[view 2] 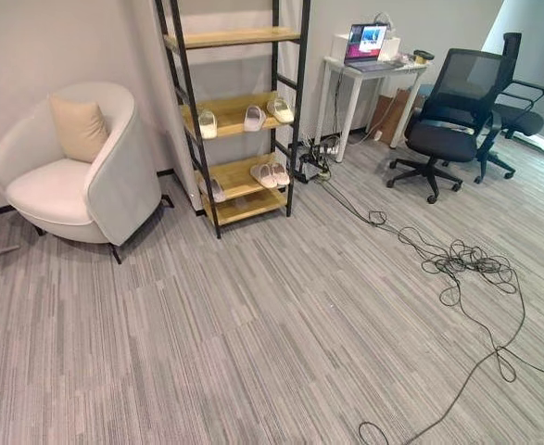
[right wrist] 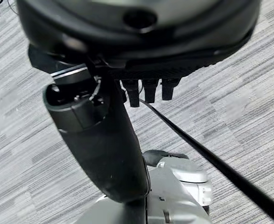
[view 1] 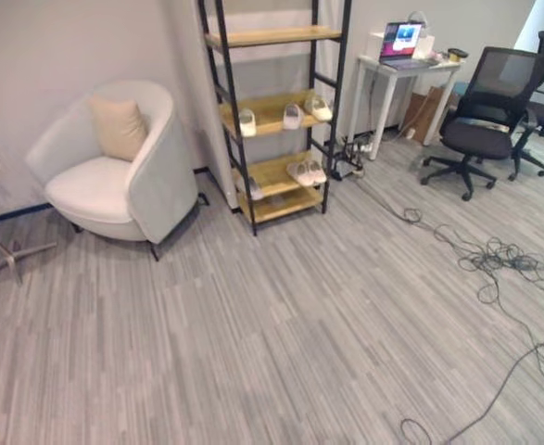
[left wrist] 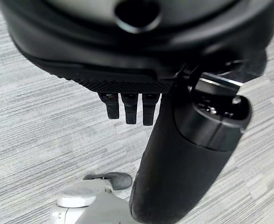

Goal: Arrange the slippers neatly on the shoe rack.

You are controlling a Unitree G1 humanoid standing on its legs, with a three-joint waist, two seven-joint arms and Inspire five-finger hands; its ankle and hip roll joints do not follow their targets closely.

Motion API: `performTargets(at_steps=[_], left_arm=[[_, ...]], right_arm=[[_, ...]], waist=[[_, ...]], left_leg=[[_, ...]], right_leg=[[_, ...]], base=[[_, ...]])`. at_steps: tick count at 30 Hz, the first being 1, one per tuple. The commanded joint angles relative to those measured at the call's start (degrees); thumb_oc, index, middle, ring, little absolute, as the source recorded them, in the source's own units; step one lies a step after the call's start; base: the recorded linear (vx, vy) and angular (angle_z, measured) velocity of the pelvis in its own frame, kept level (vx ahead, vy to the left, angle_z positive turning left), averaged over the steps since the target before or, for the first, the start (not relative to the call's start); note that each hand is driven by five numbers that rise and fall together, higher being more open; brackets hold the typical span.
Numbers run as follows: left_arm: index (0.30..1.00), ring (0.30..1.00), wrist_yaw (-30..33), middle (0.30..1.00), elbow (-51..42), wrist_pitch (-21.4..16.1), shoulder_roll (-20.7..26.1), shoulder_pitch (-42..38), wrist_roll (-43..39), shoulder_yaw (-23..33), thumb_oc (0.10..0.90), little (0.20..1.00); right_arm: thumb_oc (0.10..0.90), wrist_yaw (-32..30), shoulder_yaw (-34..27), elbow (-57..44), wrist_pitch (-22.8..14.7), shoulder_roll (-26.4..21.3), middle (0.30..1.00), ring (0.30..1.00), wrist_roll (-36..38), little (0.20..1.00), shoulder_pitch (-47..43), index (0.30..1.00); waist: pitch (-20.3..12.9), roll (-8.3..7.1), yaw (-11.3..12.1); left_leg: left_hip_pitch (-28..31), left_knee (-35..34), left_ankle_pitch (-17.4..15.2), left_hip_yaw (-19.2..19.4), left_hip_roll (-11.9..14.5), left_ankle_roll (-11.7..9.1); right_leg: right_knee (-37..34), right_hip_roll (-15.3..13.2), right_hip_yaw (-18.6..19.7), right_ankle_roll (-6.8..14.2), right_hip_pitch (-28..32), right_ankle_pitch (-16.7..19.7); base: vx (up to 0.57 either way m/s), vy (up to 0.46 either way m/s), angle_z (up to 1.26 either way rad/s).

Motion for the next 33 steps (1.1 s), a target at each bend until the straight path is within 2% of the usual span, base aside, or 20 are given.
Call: performTargets(at_steps=[1, 2, 3, 5, 8, 10, 12, 13, 14, 18, 20, 21, 22, 23, 25, 26, 28, 29, 30, 33], left_arm=[[0.9, 0.9, 0.09, 0.9, 1.4, -0.63, -0.49, -2.07, 2.87, -0.41, 0.8, 0.9], [0.9, 0.9, -0.24, 0.9, 1.55, -0.5, -0.5, -2.28, 2.54, -0.65, 0.8, 0.9], [0.9, 0.9, -0.24, 0.9, 1.55, -0.5, -0.5, -2.28, 2.54, -0.65, 0.8, 0.9], [0.9, 0.9, 1.2, 0.9, -0.13, -0.33, -0.53, -3.78, 4.67, -3.0, 0.8, 0.9], [0.9, 0.9, 1.53, 0.9, -0.41, -0.4, -0.37, -4.25, 5.07, -3.71, 0.8, 0.9], [0.9, 0.9, 1.62, 0.9, -0.15, -0.26, -0.55, -3.4, 5.43, -3.43, 0.8, 0.9], [0.9, 0.9, 1.67, 0.9, 0.09, -0.09, -0.73, -2.86, 5.51, -3.34, 0.8, 0.9], [0.9, 0.9, 2.05, 0.9, 0.53, 0.1, -1.18, -2.56, 6.0, -3.22, 0.8, 0.9], [0.9, 0.9, 2.12, 0.9, 0.61, 0.18, -1.33, -2.57, 6.06, -2.94, 0.8, 0.9], [0.9, 0.9, 2.18, 0.9, 2.32, 0.96, -1.15, -1.54, 6.57, -0.52, 0.8, 0.9], [0.9, 0.9, 2.27, 0.9, 2.32, 1.05, -0.5, -1.42, 6.42, 0.21, 0.8, 0.9], [0.9, 0.9, 2.31, 0.9, 2.15, 0.97, -0.22, -1.83, 5.83, 0.53, 0.8, 0.9], [0.9, 0.9, 2.31, 0.9, 2.15, 0.97, -0.22, -1.83, 5.83, 0.53, 0.8, 0.9], [0.9, 0.9, 2.42, 0.9, 1.55, 1.03, -0.02, -2.93, 5.37, 0.23, 0.8, 0.9], [0.9, 0.9, 2.66, 0.9, -0.05, 1.35, 0.25, -4.8, 6.29, -1.89, 0.8, 0.9], [0.9, 0.9, 2.85, 0.9, -0.76, 1.38, 0.54, -5.84, 7.11, -3.16, 0.8, 0.9], [0.9, 0.9, 3.15, 0.9, -1.48, 1.27, 0.67, -6.48, 7.47, -3.74, 0.8, 0.9], [0.9, 0.9, 3.65, 0.9, -3.03, 0.86, 0.87, -7.22, 6.78, -4.12, 0.8, 0.9], [0.9, 0.9, 3.77, 0.9, -4.31, 0.5, 0.83, -7.4, 5.95, -4.26, 0.8, 0.9], [0.9, 0.9, 4.25, 0.9, -5.77, -0.67, 0.34, -8.11, 5.85, -4.79, 0.8, 0.9]], right_arm=[[0.8, 0.43, 2.51, -1.41, -0.75, -0.78, 0.9, 0.9, 0.02, 0.9, -0.63, 0.9], [0.8, 0.7, 2.96, -2.2, -0.54, -0.71, 0.9, 0.9, -0.22, 0.9, -0.53, 0.9], [0.8, 0.7, 2.96, -2.2, -0.54, -0.71, 0.9, 0.9, -0.22, 0.9, -0.53, 0.9], [0.8, 0.65, 4.46, -4.59, -0.21, -0.85, 0.9, 0.9, -1.81, 0.9, 0.28, 0.9], [0.8, 0.57, 5.97, -6.43, 0.11, -1.11, 0.9, 0.9, -2.96, 0.9, 0.61, 0.9], [0.8, 0.69, 7.35, -8.09, 0.32, -0.89, 0.9, 0.9, -4.08, 0.9, 0.77, 0.9], [0.8, 0.67, 8.26, -9.27, 0.23, -1.05, 0.9, 0.9, -4.75, 0.9, 0.68, 0.9], [0.8, 0.48, 9.56, -11.54, 0.16, -1.21, 0.9, 0.9, -5.62, 0.9, 0.16, 0.9], [0.8, 0.38, 9.84, -12.72, 0.16, -1.1, 0.9, 0.9, -5.99, 0.9, -0.11, 0.9], [0.8, 0.77, 10.0, -15.41, 0.4, 0.28, 0.9, 0.9, -7.85, 0.9, 0.11, 0.9], [0.8, 1.09, 9.8, -16.32, 0.53, 0.93, 0.9, 0.9, -8.01, 0.9, 1.45, 0.9], [0.8, 1.43, 9.29, -16.2, 0.63, 1.27, 0.9, 0.9, -7.44, 0.9, 1.59, 0.9], [0.8, 1.43, 9.29, -16.2, 0.63, 1.27, 0.9, 0.9, -7.44, 0.9, 1.59, 0.9], [0.8, 1.78, 9.63, -16.31, 0.98, 1.47, 0.9, 0.9, -7.82, 0.9, 1.27, 0.9], [0.8, 1.73, 9.81, -17.86, 1.26, 1.19, 0.9, 0.9, -8.53, 0.9, 0.47, 0.9], [0.8, 1.53, 9.96, -18.71, 1.23, 1.2, 0.9, 0.9, -8.91, 0.9, 0.2, 0.9], [0.8, 1.43, 10.04, -19.93, 1.24, 1.02, 0.9, 0.9, -9.35, 0.9, 0.3, 0.9], [0.8, 1.41, 10.32, -21.74, 1.24, 0.8, 0.9, 0.9, -10.31, 0.9, 0.99, 0.9], [0.8, 1.42, 10.26, -22.03, 1.19, 0.6, 0.9, 0.9, -10.51, 0.9, 1.4, 0.9], [0.8, 1.34, 9.79, -21.52, 1.04, 0.33, 0.9, 0.9, -10.4, 0.9, 2.09, 0.9]], waist=[[0.48, 1.11, -0.19], [1.82, 0.19, 0.06], [1.79, 0.19, 0.05], [5.21, -2.57, 0.27], [6.04, -2.78, 0.78], [5.65, -2.65, 2.5], [5.42, -2.29, 3.56], [4.71, -1.56, 5.35], [4.55, -1.71, 6.06], [2.08, -2.25, 7.05], [0.88, -3.74, 6.98], [0.56, -4.34, 6.85], [0.53, -4.32, 6.87], [0.88, -4.56, 6.07], [1.74, -2.8, 4.62], [2.44, -1.86, 3.57], [2.8, -1.26, 2.69], [3.78, -0.8, 1.01], [4.29, -0.61, 0.28], [5.1, -1.05, -1.45]], left_leg=[[-0.3, 5.12, -4.67, 1.54, 1.71, -0.9], [-4.53, 13.53, -6.49, 2.02, 1.44, -1.67], [-4.59, 13.58, -6.51, 2.02, 1.44, -1.67], [-18.39, 37.1, -1.32, 6.44, 6.25, -2.42], [-23.49, 40.05, -3.31, 8.01, 6.64, -1.63], [-25.82, 32.9, -4.39, 9.7, 4.72, -0.85], [-26.03, 27.59, -2.17, 9.99, 4.08, -0.97], [-25.73, 14.29, 1.57, 9.42, 2.56, -1.74], [-26.38, 10.24, 1.96, 9.3, 2.13, -1.96], [-24.26, 6.68, 6.54, 8.93, 1.18, -1.24], [-23.32, 8.64, 5.84, 9.03, -0.42, 0.19], [-22.7, 9.62, 4.53, 9.31, -1.6, 1.28], [-22.73, 9.63, 4.53, 9.32, -1.57, 1.27], [-19.85, 10.41, 2.09, 10.05, -3.02, 3.26], [-15.31, 9.95, -0.22, 10.46, -3.1, 5.21], [-12.36, 9.13, -1.32, 10.35, -2.82, 5.64], [-10.2, 8.89, -2.51, 10.24, -2.56, 5.61], [-5.89, 8.98, -5.2, 10.34, -2.41, 5.35], [-4.45, 9.13, -5.99, 10.19, -2.25, 5.09], [-1.56, 9.45, -8.34, 8.2, -2.95, 4.1]], right_leg=[[10.88, -0.27, -1.0, 1.27, -3.81, -5.98], [10.99, -0.39, -0.21, 0.41, -3.56, -7.08], [11.0, -0.39, -0.21, 0.41, -3.59, -7.08], [11.63, -0.84, -1.1, -1.93, -1.44, -8.55], [11.74, -0.86, -2.07, -2.17, -0.16, -10.64], [9.92, -0.91, -2.37, -1.17, 3.13, -11.68], [9.05, -0.66, -2.09, -0.53, 4.68, -11.92], [7.21, 0.06, -1.69, 0.64, 7.73, -12.77], [6.45, 0.04, -1.31, 1.11, 9.4, -13.39], [7.27, -0.11, 1.3, 3.06, 12.87, -14.18], [11.64, -2.54, 1.84, 5.29, 12.07, -9.55], [16.44, -3.94, 2.46, 7.13, 10.97, -4.21], [16.44, -3.92, 2.48, 7.12, 10.94, -4.19], [27.37, -7.09, 2.3, 8.97, 7.36, 7.27], [37.72, -9.14, 0.77, 8.17, 2.1, 12.95], [42.11, -10.43, -1.06, 7.47, -1.39, 11.57], [41.01, -11.29, -3.2, 6.43, -3.43, 8.87], [35.58, -11.8, -7.01, 4.75, -6.65, 2.49], [32.24, -11.09, -7.99, 4.4, -7.94, 0.34], [16.3, -7.13, -3.22, 5.46, -10.31, 0.54]], base=[[0.09, -0.175, 0.0], [0.07, -0.141, -0.03], [0.07, -0.247, 0.0], [0.12, -0.313, 0.19], [0.2, -0.113, 0.45], [0.36, 0.051, 0.17], [0.4, 0.11, 0.15], [0.47, 0.16, 0.05], [0.6, 0.21, -0.19], [0.52, 0.207, -0.54], [0.49, 0.269, -0.46], [0.3, 0.207, -0.19], [0.4, 0.325, -0.06], [0.39, 0.333, -0.09], [0.45, 0.395, 0.02], [0.4, 0.297, 0.09], [0.36, 0.155, 0.01], [0.41, 0.061, -0.02], [0.52, 0.052, 0.11], [0.44, -0.096, -0.26]])
